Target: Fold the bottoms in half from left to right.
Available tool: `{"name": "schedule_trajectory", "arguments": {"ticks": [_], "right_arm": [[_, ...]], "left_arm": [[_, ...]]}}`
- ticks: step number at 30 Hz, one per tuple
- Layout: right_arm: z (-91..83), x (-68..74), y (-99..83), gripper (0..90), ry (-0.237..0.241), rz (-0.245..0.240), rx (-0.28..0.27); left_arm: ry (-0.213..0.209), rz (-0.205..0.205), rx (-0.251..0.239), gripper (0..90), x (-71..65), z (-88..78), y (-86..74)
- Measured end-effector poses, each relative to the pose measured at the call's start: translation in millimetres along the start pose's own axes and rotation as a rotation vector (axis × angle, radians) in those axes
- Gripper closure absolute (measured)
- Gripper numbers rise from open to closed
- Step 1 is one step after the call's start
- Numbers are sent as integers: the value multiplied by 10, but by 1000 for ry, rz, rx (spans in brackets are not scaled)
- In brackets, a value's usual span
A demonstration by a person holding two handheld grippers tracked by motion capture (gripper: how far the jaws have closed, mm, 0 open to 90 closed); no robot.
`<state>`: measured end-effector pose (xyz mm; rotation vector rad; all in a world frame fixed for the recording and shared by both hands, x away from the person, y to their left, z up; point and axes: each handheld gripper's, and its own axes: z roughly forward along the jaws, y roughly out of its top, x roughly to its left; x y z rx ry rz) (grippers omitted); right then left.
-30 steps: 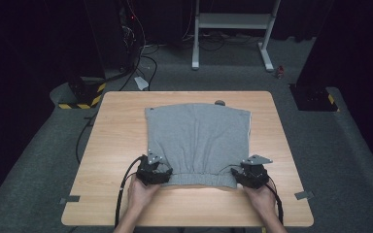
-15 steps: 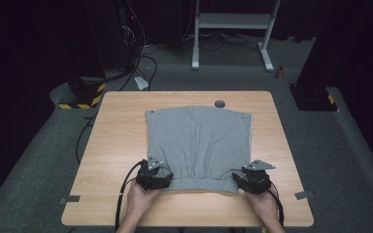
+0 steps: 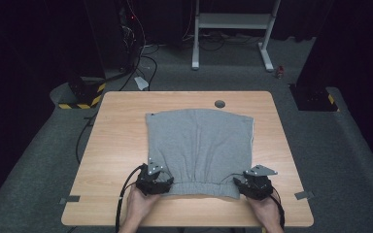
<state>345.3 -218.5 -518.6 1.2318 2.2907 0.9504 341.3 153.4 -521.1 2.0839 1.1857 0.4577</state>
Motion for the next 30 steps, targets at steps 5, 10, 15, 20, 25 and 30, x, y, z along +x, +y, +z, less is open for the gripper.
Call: {"name": "schedule_trajectory", "arguments": {"ticks": [5,10,15,20,25,30], "right_arm": [[-39,21,-40,506,3,2,0],[-71,43,-71,506,2,2,1],[-117,71,-122,506,7,0,-3],[-153,83,-152,505,9,-6,0],[-184,95,-183,505,11,-13,-1],[-219,117,-215,505,11,-13,2]], "left_arm": [[-4,1,-7,278,-32,-31,-41],[-8,6,-4,278,-67,-64,-71],[-12,7,-4,278,-105,-91,-98],[-17,10,-2,278,-140,-126,-131],[-28,7,0,277,-170,-158,-160],[-30,11,-6,277,-198,-193,-201]]}}
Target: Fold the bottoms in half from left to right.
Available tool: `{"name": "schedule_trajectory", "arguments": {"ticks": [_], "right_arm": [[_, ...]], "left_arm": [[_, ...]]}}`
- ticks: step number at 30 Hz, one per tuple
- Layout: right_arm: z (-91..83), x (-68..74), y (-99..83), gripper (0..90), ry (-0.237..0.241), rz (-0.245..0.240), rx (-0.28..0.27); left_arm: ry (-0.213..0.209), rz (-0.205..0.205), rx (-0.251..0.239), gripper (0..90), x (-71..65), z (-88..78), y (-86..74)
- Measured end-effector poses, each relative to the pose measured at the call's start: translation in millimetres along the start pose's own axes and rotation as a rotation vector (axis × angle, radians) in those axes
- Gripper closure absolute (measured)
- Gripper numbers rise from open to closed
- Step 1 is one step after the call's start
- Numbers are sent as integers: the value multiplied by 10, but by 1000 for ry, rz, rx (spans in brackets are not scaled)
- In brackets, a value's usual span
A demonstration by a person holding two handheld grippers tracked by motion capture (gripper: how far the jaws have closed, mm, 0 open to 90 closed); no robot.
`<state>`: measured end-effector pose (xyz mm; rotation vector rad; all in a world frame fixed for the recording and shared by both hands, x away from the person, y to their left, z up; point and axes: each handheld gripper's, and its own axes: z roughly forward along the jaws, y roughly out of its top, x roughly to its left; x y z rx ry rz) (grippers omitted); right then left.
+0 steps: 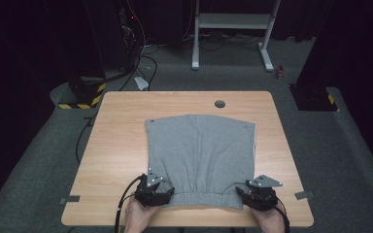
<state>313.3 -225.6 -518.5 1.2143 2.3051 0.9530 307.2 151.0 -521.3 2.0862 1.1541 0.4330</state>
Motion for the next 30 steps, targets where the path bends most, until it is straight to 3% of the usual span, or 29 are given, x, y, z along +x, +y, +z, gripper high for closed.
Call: {"name": "schedule_trajectory", "arguments": {"ticks": [16,21,27,30], "right_arm": [[-23,14,-11,490,11,12,-16],[-47,27,17,481,34,43,-35],[-46,98,99,482,44,26,-64],[-36,136,156,486,59,22,-74]], "left_arm": [[-27,8,8,276,7,-33,22],[-40,8,6,271,25,-53,48],[-69,-24,-28,271,81,-137,83],[-41,-31,-39,256,131,-162,115]]}}
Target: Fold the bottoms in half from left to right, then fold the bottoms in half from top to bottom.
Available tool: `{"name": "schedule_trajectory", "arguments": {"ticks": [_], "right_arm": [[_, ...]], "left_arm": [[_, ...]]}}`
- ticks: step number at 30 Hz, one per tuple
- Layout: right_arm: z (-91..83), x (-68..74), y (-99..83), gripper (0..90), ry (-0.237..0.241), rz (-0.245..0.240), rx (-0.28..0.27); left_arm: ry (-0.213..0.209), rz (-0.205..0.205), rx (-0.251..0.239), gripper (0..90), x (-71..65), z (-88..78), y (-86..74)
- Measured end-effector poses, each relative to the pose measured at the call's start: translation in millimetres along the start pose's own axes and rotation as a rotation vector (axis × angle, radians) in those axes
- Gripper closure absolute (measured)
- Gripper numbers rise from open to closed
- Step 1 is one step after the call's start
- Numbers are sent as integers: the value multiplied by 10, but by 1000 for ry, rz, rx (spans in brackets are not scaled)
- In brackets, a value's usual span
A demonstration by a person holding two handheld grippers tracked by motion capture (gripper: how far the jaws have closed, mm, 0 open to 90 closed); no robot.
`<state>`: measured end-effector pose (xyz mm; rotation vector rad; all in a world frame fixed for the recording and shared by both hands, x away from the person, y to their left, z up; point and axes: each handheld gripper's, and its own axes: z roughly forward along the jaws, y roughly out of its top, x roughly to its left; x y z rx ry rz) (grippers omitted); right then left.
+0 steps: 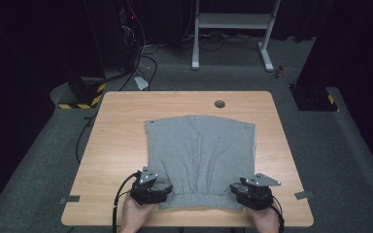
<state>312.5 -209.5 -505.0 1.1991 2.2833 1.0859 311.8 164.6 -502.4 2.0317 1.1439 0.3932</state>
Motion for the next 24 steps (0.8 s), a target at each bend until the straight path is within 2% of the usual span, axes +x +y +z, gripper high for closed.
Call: {"name": "schedule_trajectory", "arguments": {"ticks": [2,5,10,18,24], "right_arm": [[17,28,32,490,6,3,-1],[32,69,75,493,23,16,-11],[68,186,165,500,52,-1,-26],[193,396,250,506,101,-40,-23],[286,554,309,508,138,-72,-16]], "left_arm": [[18,-5,1,245,48,9,34],[8,-19,-2,243,135,32,111],[15,-21,11,254,259,107,272],[33,22,22,277,373,254,506],[33,0,28,289,489,368,621]]}}
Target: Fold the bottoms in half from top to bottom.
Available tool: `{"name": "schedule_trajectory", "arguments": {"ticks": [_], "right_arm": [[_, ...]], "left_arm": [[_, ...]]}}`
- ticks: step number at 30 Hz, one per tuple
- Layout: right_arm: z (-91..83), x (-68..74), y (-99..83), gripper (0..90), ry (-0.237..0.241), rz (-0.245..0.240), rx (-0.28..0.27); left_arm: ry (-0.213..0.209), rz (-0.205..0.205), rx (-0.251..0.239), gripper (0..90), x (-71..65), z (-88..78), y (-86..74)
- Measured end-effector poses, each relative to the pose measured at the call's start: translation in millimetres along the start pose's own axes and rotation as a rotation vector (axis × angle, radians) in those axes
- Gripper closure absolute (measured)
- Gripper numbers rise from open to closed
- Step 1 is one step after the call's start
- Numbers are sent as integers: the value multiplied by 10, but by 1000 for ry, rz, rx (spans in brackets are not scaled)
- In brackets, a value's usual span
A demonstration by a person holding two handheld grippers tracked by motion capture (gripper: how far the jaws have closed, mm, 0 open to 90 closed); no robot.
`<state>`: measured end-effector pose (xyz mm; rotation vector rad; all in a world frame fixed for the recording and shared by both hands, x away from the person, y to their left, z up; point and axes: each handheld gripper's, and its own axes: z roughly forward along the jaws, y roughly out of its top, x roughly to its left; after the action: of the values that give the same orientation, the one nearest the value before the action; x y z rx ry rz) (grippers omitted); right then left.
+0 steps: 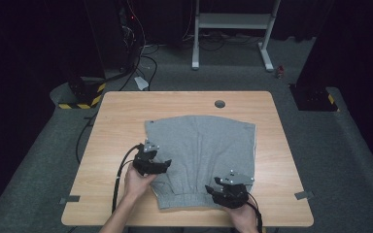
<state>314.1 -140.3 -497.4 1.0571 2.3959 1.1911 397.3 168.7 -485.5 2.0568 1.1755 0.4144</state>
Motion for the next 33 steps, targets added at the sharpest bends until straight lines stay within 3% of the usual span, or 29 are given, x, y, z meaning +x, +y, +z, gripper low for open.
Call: {"name": "schedule_trajectory", "arguments": {"ticks": [5,8,11,18,25,27,29,33], "right_arm": [[115,161,89,509,39,-34,-1],[191,284,148,509,68,-62,1],[274,410,195,509,94,-90,2],[473,680,266,509,151,-150,16],[649,934,322,506,210,-203,33],[683,990,338,505,221,-216,33],[725,1044,352,501,229,-231,35],[820,1118,345,485,238,-255,78]], "left_arm": [[27,14,2,310,92,67,78],[32,1,14,332,166,108,144],[46,-28,-8,350,246,136,191],[102,-65,44,316,418,284,283],[135,-89,58,305,549,391,401],[145,-101,50,311,597,401,416],[151,-120,71,309,659,432,420],[171,-130,85,306,729,477,429]]}}
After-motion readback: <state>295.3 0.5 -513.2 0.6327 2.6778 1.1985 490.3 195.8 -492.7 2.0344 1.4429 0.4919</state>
